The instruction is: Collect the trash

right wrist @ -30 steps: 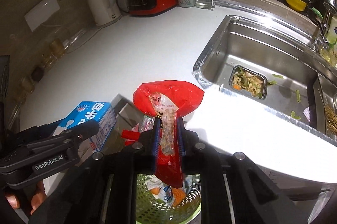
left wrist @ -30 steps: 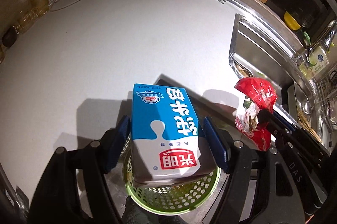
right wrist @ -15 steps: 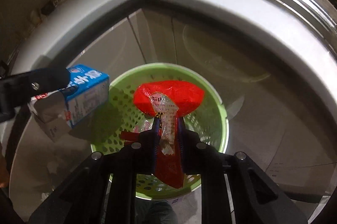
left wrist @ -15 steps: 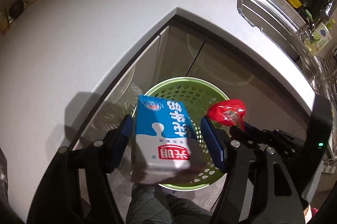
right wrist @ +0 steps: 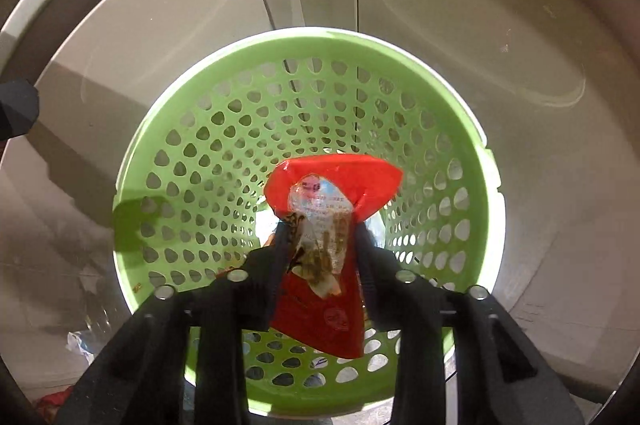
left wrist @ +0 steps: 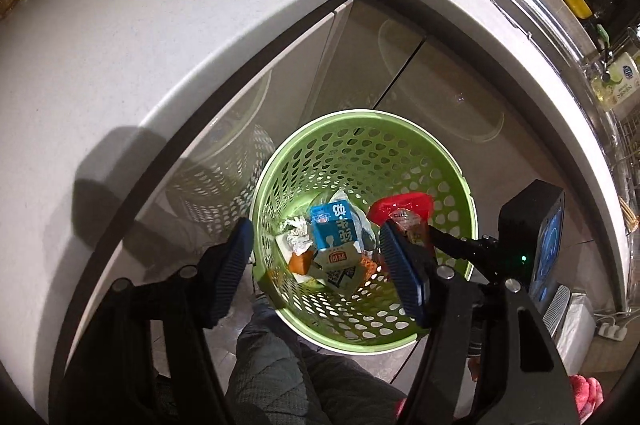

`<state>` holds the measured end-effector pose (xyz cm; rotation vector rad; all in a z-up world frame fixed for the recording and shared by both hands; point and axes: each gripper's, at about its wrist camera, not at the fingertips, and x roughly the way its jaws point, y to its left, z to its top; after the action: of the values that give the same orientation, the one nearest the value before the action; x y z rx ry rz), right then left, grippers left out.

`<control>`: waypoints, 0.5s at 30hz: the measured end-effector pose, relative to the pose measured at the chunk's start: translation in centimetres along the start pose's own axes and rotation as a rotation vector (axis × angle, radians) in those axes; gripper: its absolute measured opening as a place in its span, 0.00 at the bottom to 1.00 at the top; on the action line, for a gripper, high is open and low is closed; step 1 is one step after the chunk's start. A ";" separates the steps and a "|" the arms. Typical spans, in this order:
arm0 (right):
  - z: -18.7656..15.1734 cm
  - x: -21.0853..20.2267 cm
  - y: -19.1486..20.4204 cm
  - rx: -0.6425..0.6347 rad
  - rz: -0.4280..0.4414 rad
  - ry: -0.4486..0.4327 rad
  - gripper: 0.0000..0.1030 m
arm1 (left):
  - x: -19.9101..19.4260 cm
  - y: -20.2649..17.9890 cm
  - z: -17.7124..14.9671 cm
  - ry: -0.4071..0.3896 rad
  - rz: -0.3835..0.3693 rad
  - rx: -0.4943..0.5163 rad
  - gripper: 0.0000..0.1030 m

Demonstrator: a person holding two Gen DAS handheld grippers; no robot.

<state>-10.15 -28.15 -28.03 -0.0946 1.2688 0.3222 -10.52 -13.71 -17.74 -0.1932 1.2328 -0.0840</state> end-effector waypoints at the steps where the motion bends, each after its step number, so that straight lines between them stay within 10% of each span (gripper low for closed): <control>1: -0.1 -0.4 0.1 -0.002 0.001 -0.005 0.44 | -0.2 -0.1 -0.1 -0.005 -0.001 0.006 0.61; 7: -0.1 -3.8 -0.6 -0.015 0.008 -0.044 0.73 | -1.7 -0.9 0.7 -0.039 0.008 0.038 0.61; 15: 0.5 -8.5 -1.4 0.005 0.009 -0.121 0.84 | -3.5 -1.8 1.3 -0.077 0.017 0.067 0.61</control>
<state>-11.53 -30.94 -19.96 -0.0644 1.1508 0.3277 -10.43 -14.71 -13.71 -0.1265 1.1528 -0.1017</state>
